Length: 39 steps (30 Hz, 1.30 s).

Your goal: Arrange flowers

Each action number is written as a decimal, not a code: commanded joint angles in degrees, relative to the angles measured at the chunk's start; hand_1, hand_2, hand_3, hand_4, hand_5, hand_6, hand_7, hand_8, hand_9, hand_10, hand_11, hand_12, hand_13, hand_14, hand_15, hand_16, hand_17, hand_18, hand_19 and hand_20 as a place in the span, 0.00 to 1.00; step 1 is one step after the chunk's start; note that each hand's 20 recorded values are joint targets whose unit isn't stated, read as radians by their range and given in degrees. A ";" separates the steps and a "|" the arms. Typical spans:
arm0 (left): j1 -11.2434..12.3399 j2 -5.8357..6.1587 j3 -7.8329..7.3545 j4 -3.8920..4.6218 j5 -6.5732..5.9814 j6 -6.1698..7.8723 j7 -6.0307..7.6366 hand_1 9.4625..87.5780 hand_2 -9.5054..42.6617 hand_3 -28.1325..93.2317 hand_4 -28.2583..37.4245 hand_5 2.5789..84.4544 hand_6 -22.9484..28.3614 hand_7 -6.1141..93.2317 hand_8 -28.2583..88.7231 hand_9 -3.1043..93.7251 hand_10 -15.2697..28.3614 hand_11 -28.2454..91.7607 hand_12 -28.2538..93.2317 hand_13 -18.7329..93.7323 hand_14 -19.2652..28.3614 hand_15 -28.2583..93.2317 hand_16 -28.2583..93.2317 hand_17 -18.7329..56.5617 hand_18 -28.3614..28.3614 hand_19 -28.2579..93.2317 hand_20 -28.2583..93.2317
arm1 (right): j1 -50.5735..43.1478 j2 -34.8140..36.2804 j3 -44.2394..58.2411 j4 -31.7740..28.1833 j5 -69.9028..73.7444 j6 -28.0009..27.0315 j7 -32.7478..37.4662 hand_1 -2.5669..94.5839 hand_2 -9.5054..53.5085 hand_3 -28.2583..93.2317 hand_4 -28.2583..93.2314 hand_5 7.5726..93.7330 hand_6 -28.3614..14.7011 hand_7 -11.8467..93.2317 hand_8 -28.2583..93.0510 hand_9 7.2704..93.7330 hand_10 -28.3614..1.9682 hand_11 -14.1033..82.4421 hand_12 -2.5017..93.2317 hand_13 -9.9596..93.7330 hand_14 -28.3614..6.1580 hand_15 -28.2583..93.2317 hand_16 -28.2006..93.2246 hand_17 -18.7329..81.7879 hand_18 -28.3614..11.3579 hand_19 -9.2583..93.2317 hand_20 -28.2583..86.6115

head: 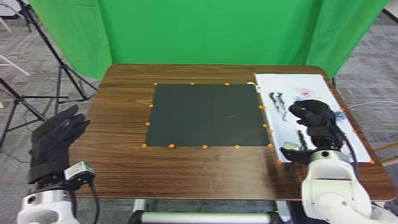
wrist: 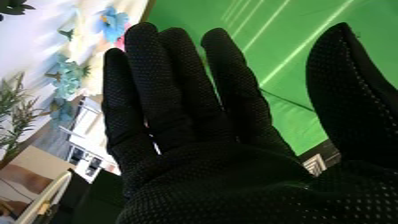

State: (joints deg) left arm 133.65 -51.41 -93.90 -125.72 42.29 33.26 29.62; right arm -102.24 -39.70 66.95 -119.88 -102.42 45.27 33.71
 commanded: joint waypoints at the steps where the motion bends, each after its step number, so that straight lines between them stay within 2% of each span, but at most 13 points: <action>1: 0.36 -0.76 -0.17 -0.02 0.45 -0.20 -0.26 0.29 0.16 0.88 0.23 0.51 0.69 0.23 0.15 0.39 0.81 0.59 0.28 0.38 0.96 0.78 0.08 0.15 0.90 0.73 0.30 | -0.38 -0.31 0.72 0.04 -0.20 -0.05 -0.29 0.25 0.24 0.92 0.03 0.45 0.45 0.38 0.11 0.49 0.23 0.43 0.18 0.47 0.22 0.71 0.29 0.33 0.16 0.74 0.31; 5: 0.53 -1.07 -0.33 -0.05 0.71 -0.44 -0.70 0.29 0.16 0.88 0.23 0.51 0.69 0.23 0.15 0.40 0.82 0.59 0.28 0.39 0.96 0.78 0.08 0.15 0.90 0.73 0.30 | -0.24 -0.40 0.65 0.05 -0.49 -0.28 -0.19 0.25 0.24 0.92 0.03 0.45 0.45 0.38 0.11 0.49 0.23 0.43 0.18 0.47 0.22 0.71 0.29 0.33 0.16 0.74 0.31; 8: 0.62 -0.56 -0.08 -0.11 0.03 -0.03 -0.13 0.29 0.17 0.88 0.23 0.51 0.69 0.23 0.15 0.40 0.82 0.60 0.28 0.39 0.97 0.78 0.08 0.15 0.90 0.74 0.30 | 0.08 -0.37 0.31 0.07 -0.87 -0.30 0.03 0.24 0.24 0.92 0.03 0.45 0.45 0.38 0.11 0.49 0.23 0.43 0.18 0.47 0.22 0.71 0.29 0.33 0.16 0.74 0.31; 13: 0.29 -1.23 -0.34 -0.06 0.88 -0.59 -1.03 0.29 0.17 0.88 0.23 0.51 0.69 0.23 0.15 0.40 0.82 0.60 0.29 0.39 0.97 0.79 0.08 0.15 0.90 0.74 0.30 | 0.41 -0.30 0.04 0.08 -1.48 -0.02 0.52 0.25 0.24 0.92 0.03 0.45 0.45 0.38 0.11 0.50 0.23 0.43 0.18 0.47 0.22 0.71 0.29 0.33 0.16 0.74 0.31; 19: 0.88 -1.40 -0.58 -0.30 0.77 -0.36 -0.89 0.29 0.17 0.87 0.23 0.51 0.69 0.23 0.15 0.40 0.83 0.60 0.29 0.39 0.97 0.79 0.08 0.15 0.90 0.74 0.30 | 0.82 -0.16 -0.20 -0.24 -4.98 -1.09 3.32 0.25 0.24 0.92 0.03 0.45 0.45 0.37 0.11 0.50 0.23 0.47 0.19 0.49 0.22 0.74 0.30 0.33 0.15 0.75 0.32; 20: 0.98 -1.22 -0.64 -0.37 0.59 -0.37 -0.71 0.29 0.17 0.87 0.23 0.51 0.69 0.23 0.15 0.40 0.83 0.60 0.29 0.39 0.97 0.79 0.08 0.15 0.90 0.74 0.30 | 0.32 -0.11 0.36 -1.11 -17.02 -5.15 12.85 0.25 0.24 0.92 0.03 0.46 0.45 0.37 0.11 0.51 0.23 0.55 0.21 0.51 0.24 0.80 0.32 0.34 0.15 0.77 0.33; 21: 1.04 -1.21 -0.70 -0.47 0.80 -0.32 -0.75 0.29 0.17 0.88 0.23 0.51 0.69 0.23 0.15 0.40 0.83 0.60 0.29 0.39 0.97 0.79 0.08 0.15 0.90 0.73 0.30 | 1.57 0.73 -1.58 -1.27 -18.90 -4.14 14.99 0.25 0.23 0.91 0.03 0.47 0.45 0.37 0.11 0.52 0.23 0.62 0.23 0.54 0.26 0.84 0.34 0.36 0.14 0.79 0.33; 22: 0.92 -1.37 -0.79 -0.46 1.17 -0.37 -0.98 0.29 0.17 0.87 0.23 0.51 0.69 0.23 0.15 0.40 0.83 0.60 0.29 0.39 0.97 0.79 0.08 0.15 0.90 0.73 0.30 | 2.05 0.35 -1.39 -2.28 -22.07 -6.99 17.70 0.26 0.21 0.91 0.04 0.49 0.45 0.37 0.11 0.53 0.24 0.71 0.25 0.57 0.29 0.88 0.37 0.39 0.14 0.83 0.34; 25: 1.31 -1.74 -1.33 -0.62 1.40 -0.72 -1.24 0.29 0.17 0.88 0.23 0.51 0.69 0.23 0.15 0.40 0.83 0.60 0.29 0.39 0.97 0.79 0.08 0.15 0.90 0.73 0.30 | 1.42 0.88 -0.18 -3.96 -27.46 -12.71 21.38 0.28 0.17 0.90 0.04 0.52 0.46 0.38 0.12 0.59 0.30 0.83 0.30 0.62 0.31 0.95 0.44 0.44 0.12 0.90 0.35; 27: 1.24 -1.78 -1.48 -0.60 1.55 -0.78 -1.64 0.29 0.17 0.88 0.23 0.51 0.69 0.23 0.15 0.40 0.83 0.60 0.29 0.39 0.97 0.79 0.08 0.15 0.90 0.73 0.30 | 1.12 1.00 0.49 -4.69 -28.71 -15.34 22.58 0.29 0.16 0.89 0.05 0.54 0.46 0.38 0.12 0.60 0.31 0.86 0.33 0.64 0.31 0.96 0.47 0.45 0.10 0.93 0.35; 28: 1.53 -1.61 -1.42 -0.71 1.16 -0.58 -1.05 0.29 0.17 0.87 0.23 0.51 0.69 0.23 0.15 0.40 0.83 0.60 0.29 0.39 0.97 0.79 0.08 0.15 0.90 0.73 0.30 | 1.11 0.88 0.90 -4.94 -28.59 -16.87 22.71 0.30 0.15 0.89 0.05 0.55 0.45 0.38 0.13 0.62 0.32 0.89 0.36 0.66 0.30 0.98 0.50 0.46 0.09 0.95 0.36; 35: 2.01 -1.66 -1.96 -0.96 1.28 -0.63 -1.19 0.29 0.17 0.88 0.23 0.51 0.69 0.23 0.15 0.40 0.83 0.60 0.29 0.40 0.98 0.79 0.08 0.15 0.90 0.73 0.30 | -0.37 0.48 2.76 -6.67 -31.58 -26.34 25.36 0.33 0.09 0.88 0.06 0.59 0.45 0.39 0.14 0.66 0.32 0.94 0.42 0.70 0.28 1.00 0.56 0.50 0.05 1.00 0.36; 39: 2.45 -0.35 -2.03 -1.11 0.16 0.18 -0.12 0.29 0.17 0.88 0.23 0.51 0.69 0.23 0.15 0.40 0.83 0.60 0.29 0.40 0.98 0.79 0.08 0.15 0.90 0.73 0.30 | -1.70 0.68 4.26 -7.90 -32.98 -31.62 26.25 0.34 0.07 0.87 0.06 0.61 0.45 0.39 0.15 0.68 0.32 0.95 0.45 0.73 0.28 1.00 0.59 0.52 0.02 1.00 0.40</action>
State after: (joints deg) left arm 134.62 -52.74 -95.47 -126.11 43.28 33.07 28.61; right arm -101.80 -39.54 69.38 -125.80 -133.24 21.04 58.99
